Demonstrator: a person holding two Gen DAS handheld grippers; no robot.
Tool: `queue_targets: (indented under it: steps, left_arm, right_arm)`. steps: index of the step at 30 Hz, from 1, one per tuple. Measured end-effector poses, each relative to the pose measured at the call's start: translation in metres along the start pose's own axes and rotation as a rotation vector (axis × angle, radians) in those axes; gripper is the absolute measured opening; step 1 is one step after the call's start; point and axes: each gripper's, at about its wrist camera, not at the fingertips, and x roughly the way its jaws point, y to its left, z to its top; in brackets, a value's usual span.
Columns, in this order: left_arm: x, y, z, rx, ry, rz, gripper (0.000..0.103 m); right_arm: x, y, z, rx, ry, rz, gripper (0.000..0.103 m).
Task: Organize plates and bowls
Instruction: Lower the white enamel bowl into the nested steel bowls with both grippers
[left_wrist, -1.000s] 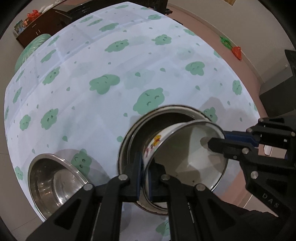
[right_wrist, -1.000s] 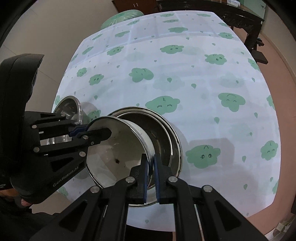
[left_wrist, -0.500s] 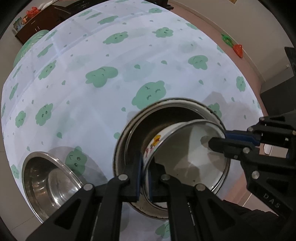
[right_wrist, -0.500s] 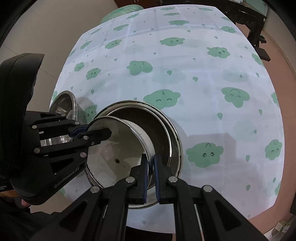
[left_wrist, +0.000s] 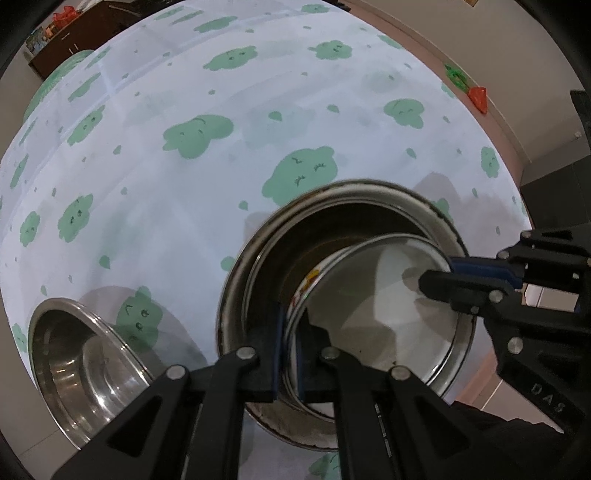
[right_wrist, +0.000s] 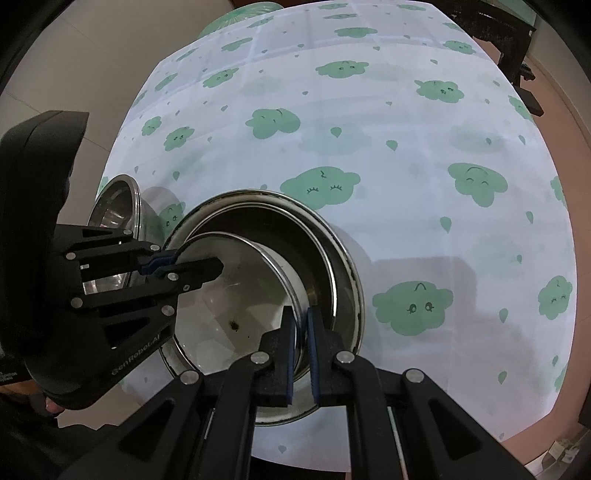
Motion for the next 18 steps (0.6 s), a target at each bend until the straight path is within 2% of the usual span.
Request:
queue_targets:
  steps: [18]
  left_arm:
    - [0.0036, 0.0016, 0.0029, 0.002, 0.000, -0.007, 0.002]
  right_arm:
    - [0.0045, -0.0011, 0.0015, -0.001, 0.002, -0.016, 0.006]
